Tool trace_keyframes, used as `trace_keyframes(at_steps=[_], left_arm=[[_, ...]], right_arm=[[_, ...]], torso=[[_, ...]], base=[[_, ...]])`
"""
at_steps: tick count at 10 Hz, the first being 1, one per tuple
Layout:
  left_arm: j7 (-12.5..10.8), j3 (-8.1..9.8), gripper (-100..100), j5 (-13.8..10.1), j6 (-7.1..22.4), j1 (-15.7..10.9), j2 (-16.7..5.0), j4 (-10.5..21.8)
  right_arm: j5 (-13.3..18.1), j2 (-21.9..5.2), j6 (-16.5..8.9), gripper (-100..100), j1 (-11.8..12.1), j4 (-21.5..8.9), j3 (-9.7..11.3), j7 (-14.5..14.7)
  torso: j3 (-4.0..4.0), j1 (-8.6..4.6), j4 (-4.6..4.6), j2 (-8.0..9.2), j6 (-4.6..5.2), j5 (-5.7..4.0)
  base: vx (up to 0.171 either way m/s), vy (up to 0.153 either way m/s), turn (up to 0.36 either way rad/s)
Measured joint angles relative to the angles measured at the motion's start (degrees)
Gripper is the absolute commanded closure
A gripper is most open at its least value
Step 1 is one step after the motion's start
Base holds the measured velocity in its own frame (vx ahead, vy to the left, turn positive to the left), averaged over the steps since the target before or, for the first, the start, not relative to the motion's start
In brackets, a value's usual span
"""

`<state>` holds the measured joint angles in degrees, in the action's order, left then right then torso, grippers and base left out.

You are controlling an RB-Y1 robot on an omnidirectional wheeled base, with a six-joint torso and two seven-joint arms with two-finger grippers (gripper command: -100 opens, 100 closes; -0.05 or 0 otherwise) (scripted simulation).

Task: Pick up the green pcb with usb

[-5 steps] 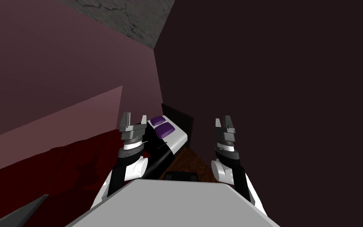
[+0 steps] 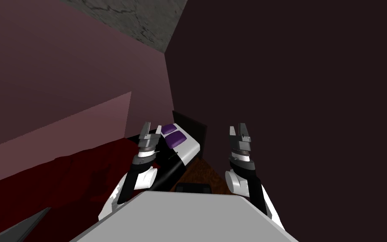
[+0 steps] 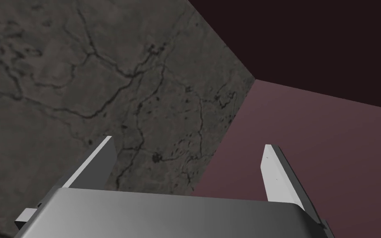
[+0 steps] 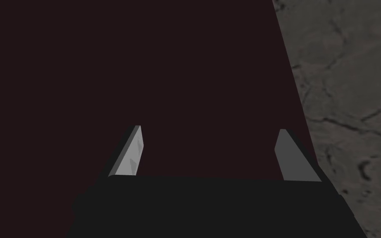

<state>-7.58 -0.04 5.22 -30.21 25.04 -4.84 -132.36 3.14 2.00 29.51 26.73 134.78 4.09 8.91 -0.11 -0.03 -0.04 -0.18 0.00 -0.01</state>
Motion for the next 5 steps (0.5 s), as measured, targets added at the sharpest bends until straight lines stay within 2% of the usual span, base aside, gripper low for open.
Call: trace_keyframes(at_steps=[1,3,5], left_arm=[[-0.2,0.49,-100,-0.4,0.9,-0.4,-1.3,1.3],[0.1,0.44,-100,-0.5,2.0,-1.1,-2.3,3.9],[-0.4,1.4,-100,-1.2,2.8,-1.7,-3.7,6.7]], right_arm=[[0.0,0.0,0.0,0,0.0,0.0,0.0,0.0],[0.0,0.0,0.0,0,0.0,0.0,0.0,0.0],[0.0,0.0,0.0,0,0.0,0.0,0.0,0.0]], torso=[[0.0,-0.01,0.0,0.0,-0.01,0.0],[0.01,-0.03,0.0,0.03,0.0,-0.01],[0.0,-0.01,0.0,0.0,-0.01,0.0]], base=[[0.045,-0.026,0.03],[0.031,-0.016,0.014],[0.04,-0.016,0.026]])
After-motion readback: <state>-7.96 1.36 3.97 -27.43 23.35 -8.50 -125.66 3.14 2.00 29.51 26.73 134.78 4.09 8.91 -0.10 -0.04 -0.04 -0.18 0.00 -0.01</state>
